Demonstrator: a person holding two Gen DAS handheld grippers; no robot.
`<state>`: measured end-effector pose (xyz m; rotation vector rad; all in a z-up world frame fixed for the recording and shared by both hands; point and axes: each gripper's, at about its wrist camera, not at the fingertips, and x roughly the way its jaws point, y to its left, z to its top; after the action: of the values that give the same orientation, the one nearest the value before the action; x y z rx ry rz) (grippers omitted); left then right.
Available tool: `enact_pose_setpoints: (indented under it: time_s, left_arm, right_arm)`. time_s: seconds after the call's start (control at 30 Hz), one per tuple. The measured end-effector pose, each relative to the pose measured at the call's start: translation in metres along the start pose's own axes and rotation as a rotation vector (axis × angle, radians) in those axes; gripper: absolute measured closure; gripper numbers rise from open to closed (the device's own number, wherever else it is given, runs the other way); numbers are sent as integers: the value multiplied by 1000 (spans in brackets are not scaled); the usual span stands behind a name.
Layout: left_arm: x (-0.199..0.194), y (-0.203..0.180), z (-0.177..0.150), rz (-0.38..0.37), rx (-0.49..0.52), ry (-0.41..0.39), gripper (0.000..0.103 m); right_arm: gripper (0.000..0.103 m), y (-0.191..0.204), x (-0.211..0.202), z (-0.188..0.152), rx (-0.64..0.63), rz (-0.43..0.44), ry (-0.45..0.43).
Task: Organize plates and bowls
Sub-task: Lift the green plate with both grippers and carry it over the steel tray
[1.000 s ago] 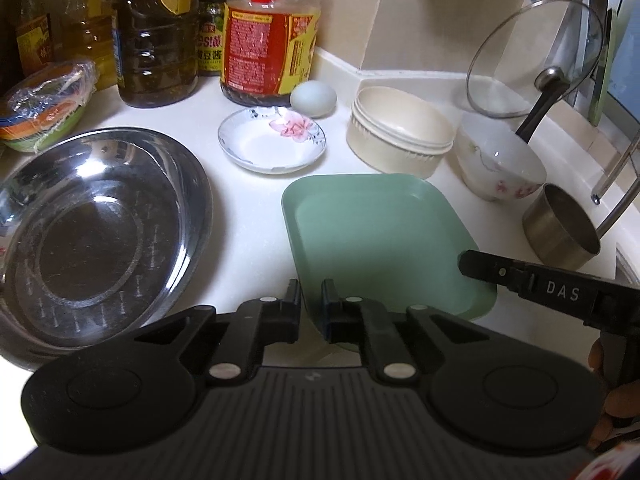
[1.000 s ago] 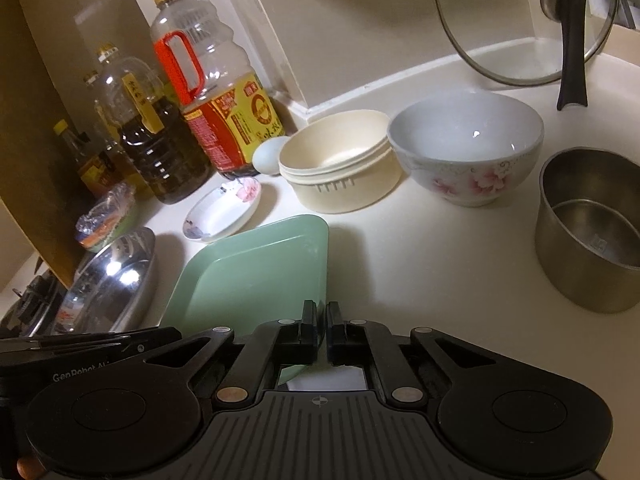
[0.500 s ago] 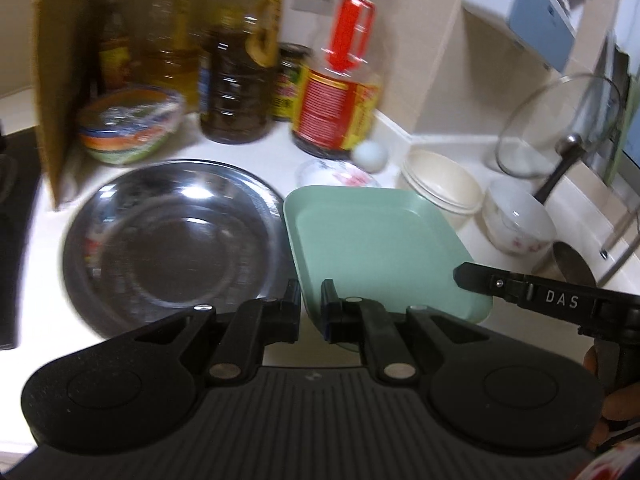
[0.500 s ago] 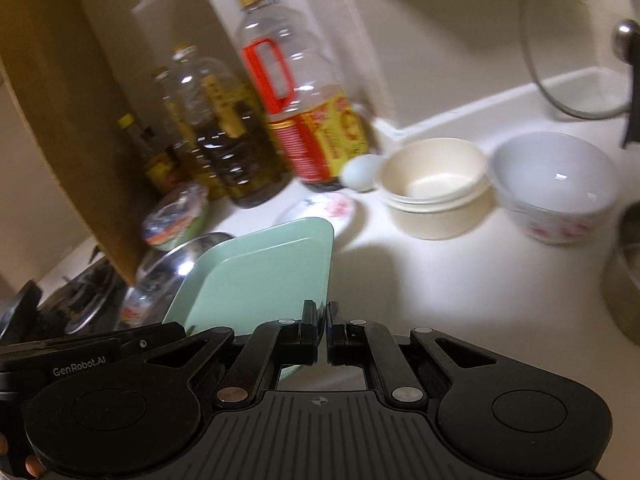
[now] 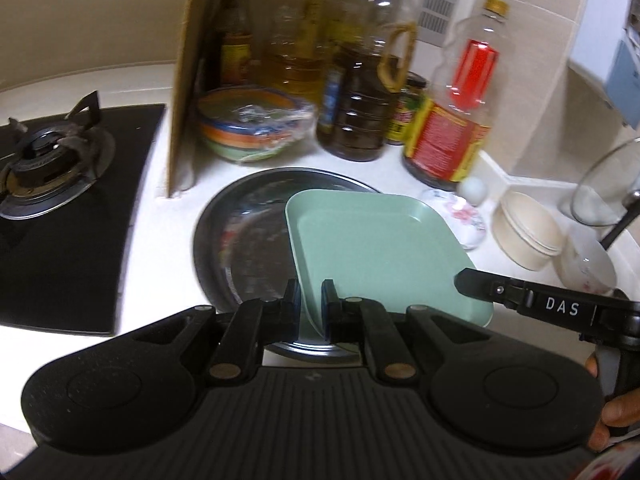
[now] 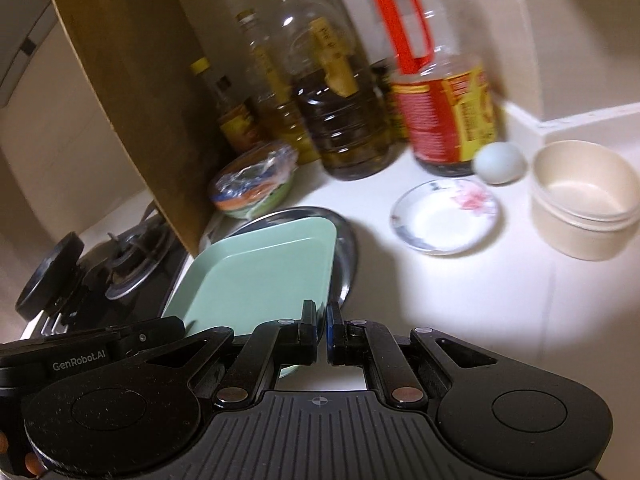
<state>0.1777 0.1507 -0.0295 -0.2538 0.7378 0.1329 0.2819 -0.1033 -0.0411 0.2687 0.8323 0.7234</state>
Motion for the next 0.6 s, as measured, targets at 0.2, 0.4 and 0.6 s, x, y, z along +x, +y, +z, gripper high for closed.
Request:
enact_pose_setpoints:
  time_s: [0.2,0.4,0.6]
  left_arm:
    - [17,19,8,20,-27,28,94]
    - [37,34,13,19,-42,71,94]
    - [50,41,16,14,-43,102,94]
  right_arm:
    - [98,8,30,9,-2,1,43]
    - [98,9,52,14,5,-17,89]
    - [98,9,67,17,14,-40,121]
